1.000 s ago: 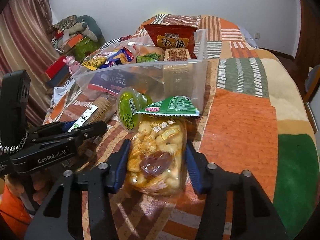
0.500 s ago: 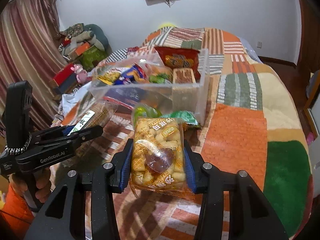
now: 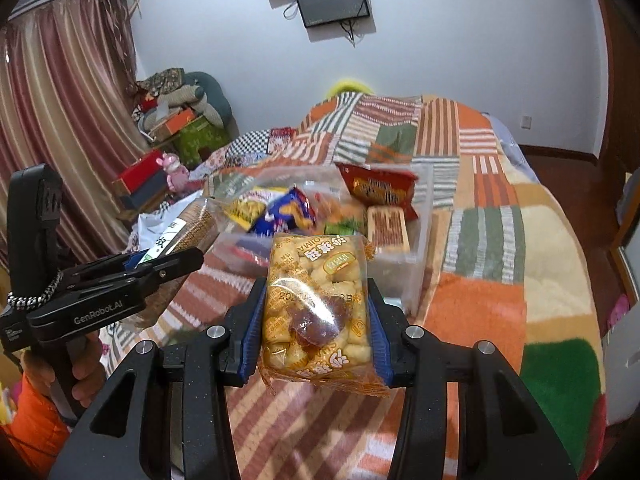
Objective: Organize snacks
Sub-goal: 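Lower the cracker roll and bread-puff bag into the box and open both grippers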
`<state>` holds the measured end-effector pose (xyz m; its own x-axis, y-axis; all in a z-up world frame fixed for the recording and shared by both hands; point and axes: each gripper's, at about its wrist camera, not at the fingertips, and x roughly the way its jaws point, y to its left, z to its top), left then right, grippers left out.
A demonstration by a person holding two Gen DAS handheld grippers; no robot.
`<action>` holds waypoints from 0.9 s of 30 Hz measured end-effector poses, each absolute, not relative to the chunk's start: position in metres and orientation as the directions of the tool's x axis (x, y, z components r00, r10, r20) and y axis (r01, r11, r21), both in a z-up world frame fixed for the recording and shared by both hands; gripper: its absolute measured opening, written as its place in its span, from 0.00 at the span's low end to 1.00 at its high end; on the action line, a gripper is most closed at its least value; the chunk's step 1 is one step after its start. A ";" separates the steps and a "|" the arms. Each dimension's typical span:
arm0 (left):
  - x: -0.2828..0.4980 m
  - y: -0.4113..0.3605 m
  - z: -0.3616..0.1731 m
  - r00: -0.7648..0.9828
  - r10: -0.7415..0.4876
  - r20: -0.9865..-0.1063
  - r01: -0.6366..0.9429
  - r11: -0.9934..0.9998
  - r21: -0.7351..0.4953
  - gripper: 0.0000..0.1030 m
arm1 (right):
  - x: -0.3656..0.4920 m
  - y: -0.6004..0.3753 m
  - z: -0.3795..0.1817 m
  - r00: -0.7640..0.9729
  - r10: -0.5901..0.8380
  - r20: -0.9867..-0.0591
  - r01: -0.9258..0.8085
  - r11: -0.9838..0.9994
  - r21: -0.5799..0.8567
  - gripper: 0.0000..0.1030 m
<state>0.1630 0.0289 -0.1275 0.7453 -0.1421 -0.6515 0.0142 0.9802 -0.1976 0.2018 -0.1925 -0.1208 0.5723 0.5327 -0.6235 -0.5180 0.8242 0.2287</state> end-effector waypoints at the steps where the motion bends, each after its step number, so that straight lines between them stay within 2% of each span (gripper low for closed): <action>1: 0.165 0.030 -0.124 0.751 -0.140 -0.645 0.015 0.981 -0.196 0.38 | 0.203 -0.192 -0.119 0.578 0.533 -0.618 -0.518 0.825 0.227 0.40; 14: 0.204 0.039 -0.111 0.780 -0.134 -0.611 0.011 0.979 -0.201 0.38 | 0.239 -0.183 -0.109 0.616 0.522 -0.590 -0.514 0.834 0.201 0.40; 27: 0.264 0.035 -0.137 0.735 -0.155 -0.660 0.027 0.979 -0.201 0.38 | 0.283 -0.170 -0.130 0.580 0.511 -0.635 -0.509 0.835 0.208 0.40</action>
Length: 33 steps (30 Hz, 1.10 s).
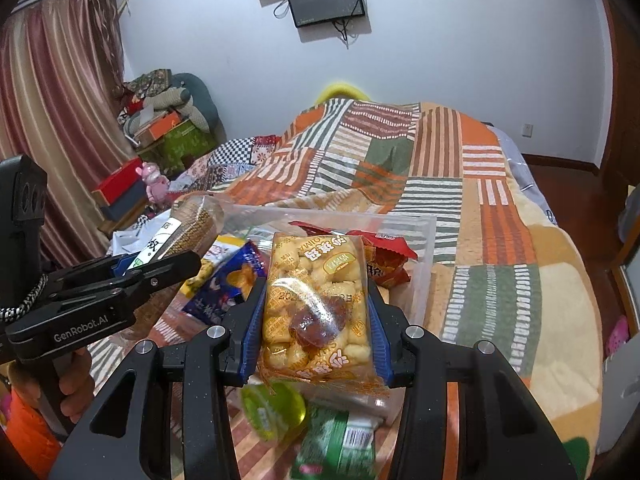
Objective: Organize snacks
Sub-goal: 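Lower the cracker roll and bread-puff bag into the box and open both grippers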
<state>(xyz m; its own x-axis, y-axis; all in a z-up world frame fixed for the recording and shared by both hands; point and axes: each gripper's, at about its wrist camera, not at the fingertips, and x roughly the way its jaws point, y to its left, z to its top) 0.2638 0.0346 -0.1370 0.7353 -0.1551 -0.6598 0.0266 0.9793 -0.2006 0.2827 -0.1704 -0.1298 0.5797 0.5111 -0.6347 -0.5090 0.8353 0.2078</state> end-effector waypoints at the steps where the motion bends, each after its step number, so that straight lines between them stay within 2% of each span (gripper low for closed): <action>1: 0.268 0.035 -0.139 0.732 -0.155 -0.664 0.026 0.980 -0.200 0.38 | 0.286 -0.169 -0.131 0.577 0.511 -0.637 -0.509 0.835 0.209 0.40; 18: 0.314 0.037 -0.167 0.691 -0.150 -0.707 0.014 0.981 -0.195 0.38 | 0.311 -0.154 -0.152 0.553 0.490 -0.674 -0.502 0.842 0.200 0.41; 23: 0.310 0.038 -0.167 0.705 -0.137 -0.696 0.004 0.982 -0.188 0.38 | 0.311 -0.154 -0.151 0.555 0.472 -0.685 -0.493 0.850 0.186 0.41; 26: 0.304 0.038 -0.161 0.714 -0.127 -0.689 0.005 0.984 -0.177 0.40 | 0.308 -0.157 -0.149 0.559 0.467 -0.685 -0.484 0.855 0.187 0.45; 30: 0.294 0.040 -0.149 0.726 -0.126 -0.677 -0.002 0.983 -0.185 0.41 | 0.301 -0.162 -0.140 0.574 0.473 -0.668 -0.482 0.855 0.190 0.60; 33: 0.283 0.042 -0.140 0.735 -0.123 -0.667 -0.006 0.982 -0.188 0.41 | 0.292 -0.166 -0.132 0.591 0.472 -0.654 -0.486 0.856 0.178 0.62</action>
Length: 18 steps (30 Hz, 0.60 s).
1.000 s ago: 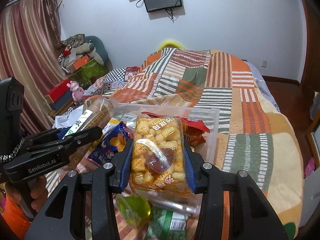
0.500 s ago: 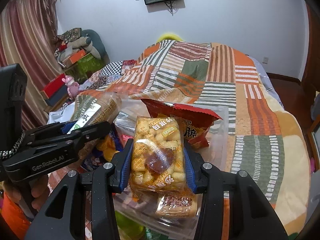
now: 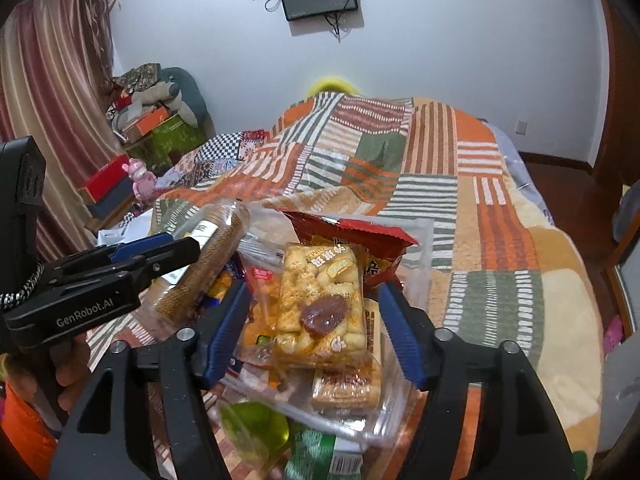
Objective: Organize snacks
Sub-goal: 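Lower the cracker roll and bread-puff bag into the box and open both grippers, then grasp the green jelly cup with the left gripper while the right grasps the green packet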
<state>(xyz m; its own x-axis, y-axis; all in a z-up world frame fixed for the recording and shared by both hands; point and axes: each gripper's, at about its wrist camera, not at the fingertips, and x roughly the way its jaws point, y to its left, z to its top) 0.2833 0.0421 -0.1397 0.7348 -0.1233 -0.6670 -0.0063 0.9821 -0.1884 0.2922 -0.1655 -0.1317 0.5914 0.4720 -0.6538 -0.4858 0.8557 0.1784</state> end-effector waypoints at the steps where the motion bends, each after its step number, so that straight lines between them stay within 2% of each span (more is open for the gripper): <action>1: 0.279 0.042 -0.136 0.737 -0.125 -0.664 -0.005 0.982 -0.189 0.42 | 0.289 -0.167 -0.129 0.596 0.472 -0.650 -0.487 0.856 0.174 0.62; 10: 0.242 0.032 -0.119 0.752 -0.116 -0.649 0.013 0.987 -0.162 0.45 | 0.261 -0.184 -0.114 0.624 0.464 -0.629 -0.488 0.860 0.150 0.63; 18: 0.215 0.017 -0.133 0.706 -0.142 -0.693 0.035 0.986 -0.165 0.46 | 0.241 -0.202 -0.126 0.612 0.436 -0.659 -0.475 0.870 0.134 0.64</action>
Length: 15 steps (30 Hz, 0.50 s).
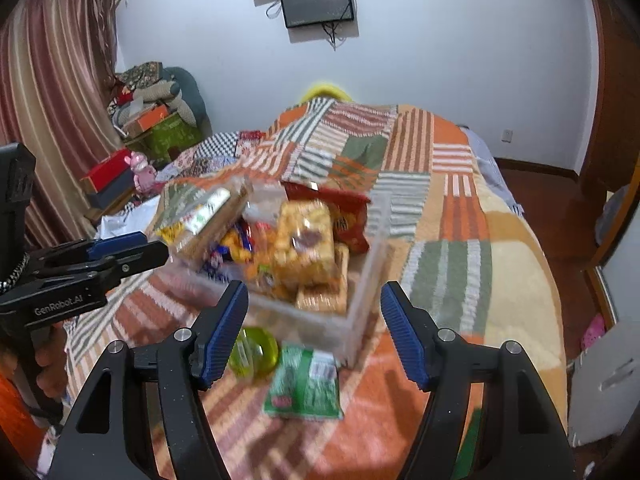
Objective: Organize snacks
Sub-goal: 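Grasp the green jelly cup with the left gripper while the right grasps the green packet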
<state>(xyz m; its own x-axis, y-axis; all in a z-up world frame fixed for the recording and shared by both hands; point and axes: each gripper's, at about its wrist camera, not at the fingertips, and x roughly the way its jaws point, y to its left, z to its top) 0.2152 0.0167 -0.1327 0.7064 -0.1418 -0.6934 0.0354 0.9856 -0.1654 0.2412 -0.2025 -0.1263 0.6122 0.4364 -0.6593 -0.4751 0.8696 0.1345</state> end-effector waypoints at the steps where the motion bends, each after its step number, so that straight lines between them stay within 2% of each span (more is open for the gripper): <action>1: 0.213 0.016 -0.136 0.699 -0.147 -0.700 0.037 0.985 -0.170 0.46 | 0.240 -0.204 -0.132 0.602 0.433 -0.671 -0.473 0.870 0.137 0.64; 11: 0.205 0.002 -0.174 0.614 -0.196 -0.765 0.058 0.977 -0.204 0.46 | 0.246 -0.191 -0.190 0.469 0.408 -0.783 -0.487 0.859 0.156 0.64; 14: 0.207 -0.002 -0.183 0.592 -0.215 -0.777 0.066 0.974 -0.219 0.46 | 0.248 -0.189 -0.198 0.460 0.395 -0.795 -0.484 0.862 0.148 0.57; 15: 0.208 -0.003 -0.185 0.585 -0.225 -0.779 0.071 0.971 -0.227 0.46 | 0.249 -0.188 -0.200 0.444 0.406 -0.799 -0.492 0.855 0.162 0.48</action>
<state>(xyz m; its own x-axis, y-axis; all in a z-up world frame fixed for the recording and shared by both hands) 0.2077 -0.0032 -0.1854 0.5846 -0.2251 -0.7795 0.0708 0.9712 -0.2274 0.2488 -0.1884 -0.2000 0.4438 0.4065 -0.7986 -0.4920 0.8554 0.1620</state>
